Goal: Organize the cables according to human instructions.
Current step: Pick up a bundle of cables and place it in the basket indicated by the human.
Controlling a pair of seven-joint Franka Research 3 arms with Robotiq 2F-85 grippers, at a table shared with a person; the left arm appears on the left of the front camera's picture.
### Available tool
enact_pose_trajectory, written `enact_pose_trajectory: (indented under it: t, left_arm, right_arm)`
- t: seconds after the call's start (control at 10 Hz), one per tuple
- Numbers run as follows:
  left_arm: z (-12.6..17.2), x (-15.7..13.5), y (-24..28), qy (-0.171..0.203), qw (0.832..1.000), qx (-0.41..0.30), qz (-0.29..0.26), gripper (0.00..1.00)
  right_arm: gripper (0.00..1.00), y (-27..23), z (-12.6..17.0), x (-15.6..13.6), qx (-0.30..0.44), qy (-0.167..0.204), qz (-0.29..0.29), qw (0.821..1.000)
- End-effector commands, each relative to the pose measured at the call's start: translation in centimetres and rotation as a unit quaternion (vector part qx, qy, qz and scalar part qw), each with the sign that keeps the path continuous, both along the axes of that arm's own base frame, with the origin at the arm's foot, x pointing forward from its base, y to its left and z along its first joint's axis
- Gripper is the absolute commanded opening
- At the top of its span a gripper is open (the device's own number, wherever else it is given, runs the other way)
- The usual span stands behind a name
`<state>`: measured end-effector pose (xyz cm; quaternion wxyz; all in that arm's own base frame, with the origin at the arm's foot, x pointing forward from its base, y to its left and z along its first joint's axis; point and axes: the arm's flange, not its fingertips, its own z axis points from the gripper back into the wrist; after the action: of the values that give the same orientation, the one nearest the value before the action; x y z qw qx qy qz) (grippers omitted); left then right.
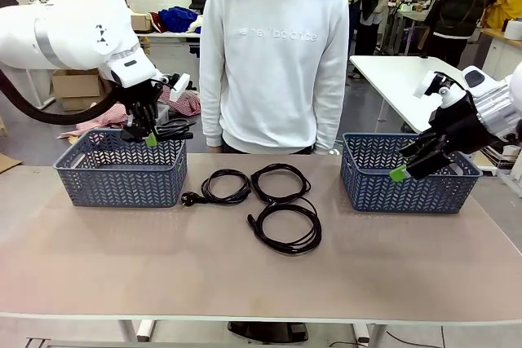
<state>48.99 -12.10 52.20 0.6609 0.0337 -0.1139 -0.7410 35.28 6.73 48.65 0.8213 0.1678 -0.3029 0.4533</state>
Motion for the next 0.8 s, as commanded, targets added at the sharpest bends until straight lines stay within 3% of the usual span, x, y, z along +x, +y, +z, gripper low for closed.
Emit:
enact_pose_trajectory:
  t: [0.0, 0.4, 0.7]
  left_arm:
    - [0.1, 0.4, 2.2, -0.018, 1.000, 0.004, 0.009, 0.16]
    - [-1.6, 1.5, 5.5, -0.011, 1.000, 0.016, 0.022, 0.16]
    - [-3.3, 3.1, 7.2, -0.035, 0.998, 0.045, 0.042, 0.16]
  right_arm:
    - [1.00, -0.2, -0.1, 0.3, 0.007, -0.006, 0.014, 1.000]
    - [1.00, -0.2, -0.1, 0.3, 0.007, -0.006, 0.014, 1.000]
    - [1.00, -0.2, -0.1, 0.3, 0.007, -0.006, 0.014, 1.000]
